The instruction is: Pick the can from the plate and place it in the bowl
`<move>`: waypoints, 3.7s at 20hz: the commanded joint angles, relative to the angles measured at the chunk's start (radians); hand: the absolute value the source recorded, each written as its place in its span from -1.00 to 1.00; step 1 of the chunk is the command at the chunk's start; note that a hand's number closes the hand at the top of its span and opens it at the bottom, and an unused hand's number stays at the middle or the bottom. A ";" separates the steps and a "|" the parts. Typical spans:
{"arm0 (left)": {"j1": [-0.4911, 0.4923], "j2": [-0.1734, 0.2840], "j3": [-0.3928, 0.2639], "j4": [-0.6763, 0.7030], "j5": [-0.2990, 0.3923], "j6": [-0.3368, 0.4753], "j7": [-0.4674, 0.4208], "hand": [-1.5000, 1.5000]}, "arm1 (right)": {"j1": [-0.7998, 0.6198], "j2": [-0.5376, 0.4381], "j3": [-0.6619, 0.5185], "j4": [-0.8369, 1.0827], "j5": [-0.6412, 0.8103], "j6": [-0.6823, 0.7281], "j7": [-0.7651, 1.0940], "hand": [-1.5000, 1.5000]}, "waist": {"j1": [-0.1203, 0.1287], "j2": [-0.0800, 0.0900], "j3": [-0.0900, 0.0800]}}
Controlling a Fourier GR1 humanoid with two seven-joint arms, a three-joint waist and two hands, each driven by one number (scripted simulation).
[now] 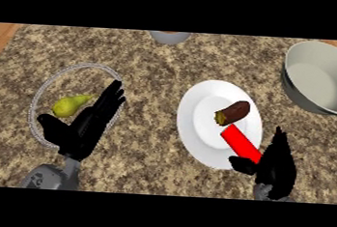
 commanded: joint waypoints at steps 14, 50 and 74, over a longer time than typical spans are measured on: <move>-0.010 -0.023 0.000 0.011 -0.014 0.008 0.001 0.00 | -0.059 0.133 -0.077 0.016 0.057 0.281 0.265 -1.00 | -0.010 -0.001 0.010; -0.036 -0.025 0.051 0.050 -0.009 -0.055 0.000 0.00 | -0.162 0.133 -0.078 0.181 0.129 0.222 0.265 1.00 | 0.000 0.003 0.014; 0.017 -0.032 0.072 0.024 -0.025 -0.050 0.004 0.00 | -0.071 -0.316 0.220 -0.075 0.031 0.532 -0.768 1.00 | -0.026 -0.006 0.015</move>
